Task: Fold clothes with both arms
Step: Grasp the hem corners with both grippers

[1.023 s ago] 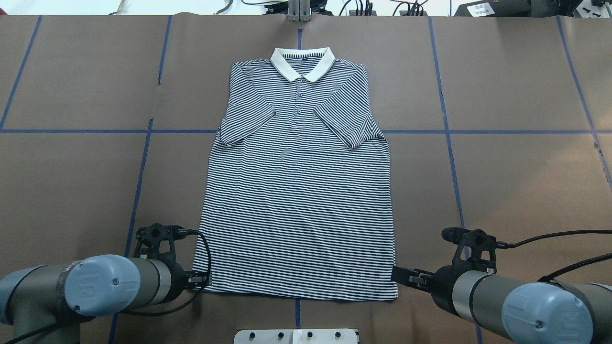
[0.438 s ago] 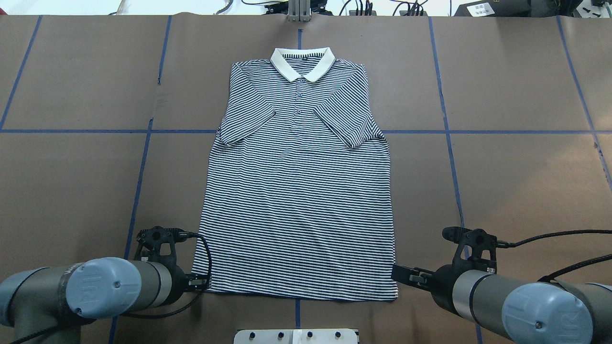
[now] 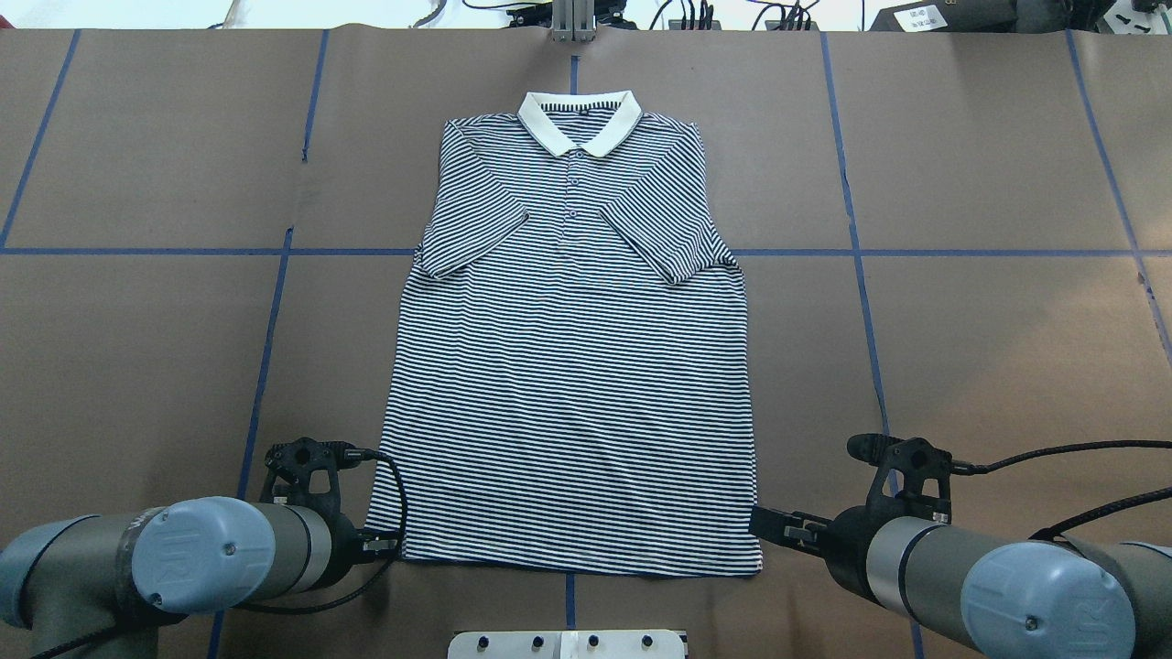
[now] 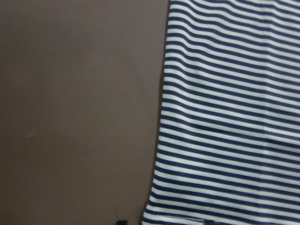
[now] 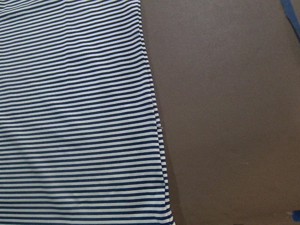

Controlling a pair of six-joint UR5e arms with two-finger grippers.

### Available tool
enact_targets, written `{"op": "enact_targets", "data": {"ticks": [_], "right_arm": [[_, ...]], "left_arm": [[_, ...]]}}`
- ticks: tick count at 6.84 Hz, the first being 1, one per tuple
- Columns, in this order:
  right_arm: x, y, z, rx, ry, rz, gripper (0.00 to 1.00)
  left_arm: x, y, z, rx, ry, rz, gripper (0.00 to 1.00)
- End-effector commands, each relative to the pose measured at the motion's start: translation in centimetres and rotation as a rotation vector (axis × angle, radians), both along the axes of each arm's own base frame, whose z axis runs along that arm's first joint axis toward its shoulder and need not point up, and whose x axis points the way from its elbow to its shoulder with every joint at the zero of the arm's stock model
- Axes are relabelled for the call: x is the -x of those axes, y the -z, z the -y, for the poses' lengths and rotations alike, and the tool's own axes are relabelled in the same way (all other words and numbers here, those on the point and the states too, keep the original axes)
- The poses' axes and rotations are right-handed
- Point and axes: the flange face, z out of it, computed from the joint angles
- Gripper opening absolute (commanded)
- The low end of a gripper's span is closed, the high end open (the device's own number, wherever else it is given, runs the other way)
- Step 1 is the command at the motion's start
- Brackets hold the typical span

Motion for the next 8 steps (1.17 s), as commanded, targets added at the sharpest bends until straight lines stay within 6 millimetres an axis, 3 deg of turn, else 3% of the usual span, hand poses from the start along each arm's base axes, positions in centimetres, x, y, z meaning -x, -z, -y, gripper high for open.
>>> {"op": "enact_targets", "data": {"ticks": [1, 4, 8], "right_arm": [[0.00, 0.00, 0.01, -0.001, -0.001, 0.000, 0.92], [-0.03, -0.06, 0.01, 0.000, -0.001, -0.001, 0.92], [0.01, -0.15, 0.01, 0.002, -0.003, -0.004, 0.92]], "left_arm": [[-0.26, -0.06, -0.27, 0.000, -0.006, 0.003, 0.60], [-0.26, -0.06, -0.27, 0.000, -0.006, 0.003, 0.50], [-0.30, -0.28, -0.26, 0.000, -0.007, 0.007, 0.49]]}}
